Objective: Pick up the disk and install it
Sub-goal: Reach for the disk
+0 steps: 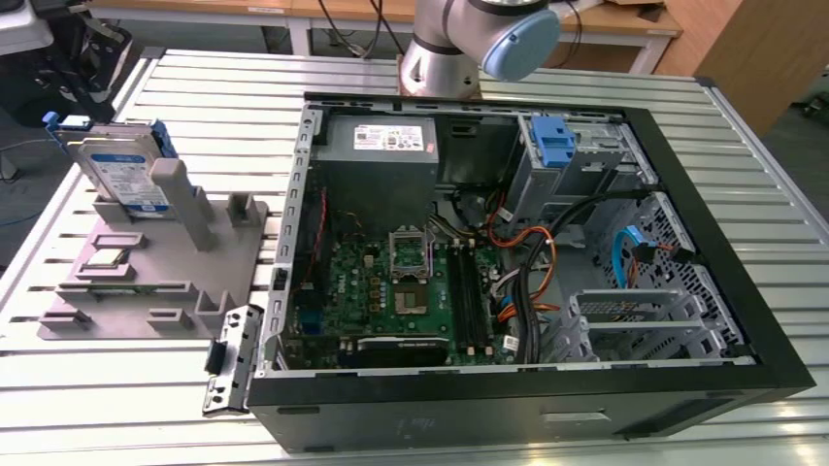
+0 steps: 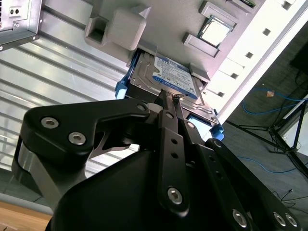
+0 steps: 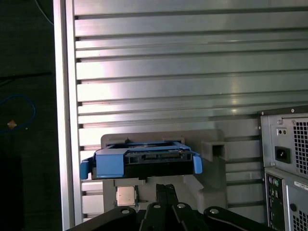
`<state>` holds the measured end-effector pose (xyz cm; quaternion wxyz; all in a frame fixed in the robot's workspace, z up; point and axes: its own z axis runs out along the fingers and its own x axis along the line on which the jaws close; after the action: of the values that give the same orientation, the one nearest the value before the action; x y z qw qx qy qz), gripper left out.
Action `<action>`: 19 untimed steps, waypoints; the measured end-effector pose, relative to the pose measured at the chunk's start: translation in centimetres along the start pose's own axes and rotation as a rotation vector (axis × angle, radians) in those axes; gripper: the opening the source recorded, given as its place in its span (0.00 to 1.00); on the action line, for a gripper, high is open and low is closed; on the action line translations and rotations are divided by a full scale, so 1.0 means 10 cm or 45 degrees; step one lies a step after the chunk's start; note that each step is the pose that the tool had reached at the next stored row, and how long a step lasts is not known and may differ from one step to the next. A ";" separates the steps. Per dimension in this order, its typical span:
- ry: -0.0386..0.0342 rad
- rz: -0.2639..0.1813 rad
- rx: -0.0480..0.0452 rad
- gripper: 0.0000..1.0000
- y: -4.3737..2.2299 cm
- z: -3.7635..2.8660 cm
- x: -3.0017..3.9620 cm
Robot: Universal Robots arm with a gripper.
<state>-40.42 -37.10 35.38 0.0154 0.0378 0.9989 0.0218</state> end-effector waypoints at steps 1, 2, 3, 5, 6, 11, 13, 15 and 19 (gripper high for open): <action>0.0000 0.000 0.000 0.10 0.000 0.001 0.005; 0.0001 0.000 0.000 0.10 0.000 0.002 0.011; 0.0002 0.000 0.000 0.10 -0.001 0.004 0.019; 0.0001 0.000 0.000 0.10 -0.003 0.008 0.037; 0.0001 0.000 0.000 0.10 -0.003 0.010 0.044; 0.0002 0.000 0.000 0.10 0.027 0.021 0.071; 0.0002 0.000 0.000 0.10 0.050 0.027 0.085; 0.0001 0.000 0.000 0.10 0.072 0.034 0.098; -0.0001 0.000 0.000 0.10 0.117 0.054 0.125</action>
<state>-41.56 -35.82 34.86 0.0154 0.0378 0.9989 0.0218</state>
